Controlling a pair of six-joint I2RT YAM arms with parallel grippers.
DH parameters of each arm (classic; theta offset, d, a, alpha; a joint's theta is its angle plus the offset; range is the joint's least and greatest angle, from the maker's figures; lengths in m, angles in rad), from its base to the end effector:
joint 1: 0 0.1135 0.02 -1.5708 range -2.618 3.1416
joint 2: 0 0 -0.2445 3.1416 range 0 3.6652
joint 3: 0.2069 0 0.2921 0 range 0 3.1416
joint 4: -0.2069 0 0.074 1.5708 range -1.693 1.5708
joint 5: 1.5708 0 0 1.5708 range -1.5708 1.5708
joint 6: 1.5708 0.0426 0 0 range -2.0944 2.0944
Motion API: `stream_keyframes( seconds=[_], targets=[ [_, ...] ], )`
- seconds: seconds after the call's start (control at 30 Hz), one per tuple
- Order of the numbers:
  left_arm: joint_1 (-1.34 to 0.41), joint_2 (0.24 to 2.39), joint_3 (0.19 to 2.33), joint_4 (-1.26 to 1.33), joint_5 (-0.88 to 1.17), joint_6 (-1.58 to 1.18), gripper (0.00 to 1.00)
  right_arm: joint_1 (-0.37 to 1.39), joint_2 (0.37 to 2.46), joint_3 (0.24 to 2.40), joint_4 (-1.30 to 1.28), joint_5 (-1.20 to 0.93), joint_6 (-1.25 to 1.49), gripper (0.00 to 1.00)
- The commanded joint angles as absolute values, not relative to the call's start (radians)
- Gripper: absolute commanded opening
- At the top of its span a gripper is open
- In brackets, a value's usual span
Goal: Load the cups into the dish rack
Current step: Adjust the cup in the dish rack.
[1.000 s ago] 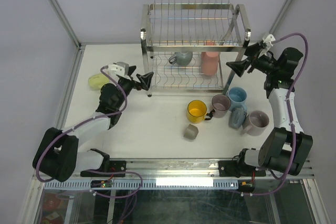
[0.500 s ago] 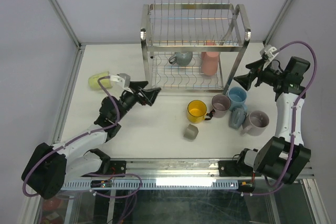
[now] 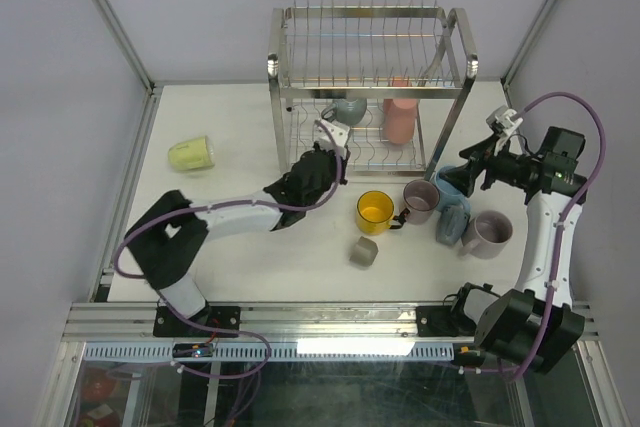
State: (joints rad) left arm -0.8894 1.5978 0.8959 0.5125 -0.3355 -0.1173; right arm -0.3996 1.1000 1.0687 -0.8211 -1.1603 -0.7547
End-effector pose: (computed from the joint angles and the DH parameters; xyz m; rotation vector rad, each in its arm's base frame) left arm 0.2602 -0.2986 0.1976 0.4328 1.7163 -0.4388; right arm 0.2516 -0.0638 0.3139 -0.7841 1.7613 0.6446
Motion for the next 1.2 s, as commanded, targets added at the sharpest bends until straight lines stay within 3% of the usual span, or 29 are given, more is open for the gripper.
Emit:
stream_keyframes(
  seconds=[0.0,0.17,0.4,1.17],
  targets=[
    [-0.893,1.784,1.082,0.412,-0.550,0.057,0.00,-0.404,1.074,1.043,-0.840,-1.188,-0.748,0.84],
    [-0.889,1.937,1.232,0.426,-0.706,0.260,0.00,-0.403,1.078,1.024,-0.820,-1.185,-0.739,0.84],
    [-0.850,2.042,1.264,0.581,-0.772,0.472,0.00,-0.404,1.086,1.006,-0.802,-1.185,-0.739,0.84],
    [-0.702,2.175,1.486,0.431,-0.730,0.368,0.00,-0.403,1.080,1.005,-0.801,-1.187,-0.742,0.84]
  ],
)
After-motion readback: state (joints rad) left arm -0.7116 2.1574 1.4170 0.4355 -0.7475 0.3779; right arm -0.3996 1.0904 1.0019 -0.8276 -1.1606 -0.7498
